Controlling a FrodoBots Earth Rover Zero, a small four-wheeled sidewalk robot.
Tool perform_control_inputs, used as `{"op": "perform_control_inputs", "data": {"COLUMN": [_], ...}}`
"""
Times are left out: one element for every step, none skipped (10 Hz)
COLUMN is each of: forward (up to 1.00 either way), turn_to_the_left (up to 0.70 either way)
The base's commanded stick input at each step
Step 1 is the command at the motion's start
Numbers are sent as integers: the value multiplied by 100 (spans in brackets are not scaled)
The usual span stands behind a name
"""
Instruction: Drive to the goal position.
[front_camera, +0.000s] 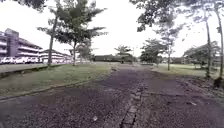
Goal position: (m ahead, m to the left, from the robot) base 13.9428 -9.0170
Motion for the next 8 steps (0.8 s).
{"op": "perform_control_inputs", "data": {"forward": [70, 70, 70, 70, 70, 70, 70, 70], "turn_to_the_left": [0, 0, 0, 0, 0, 0, 0, 0]}}
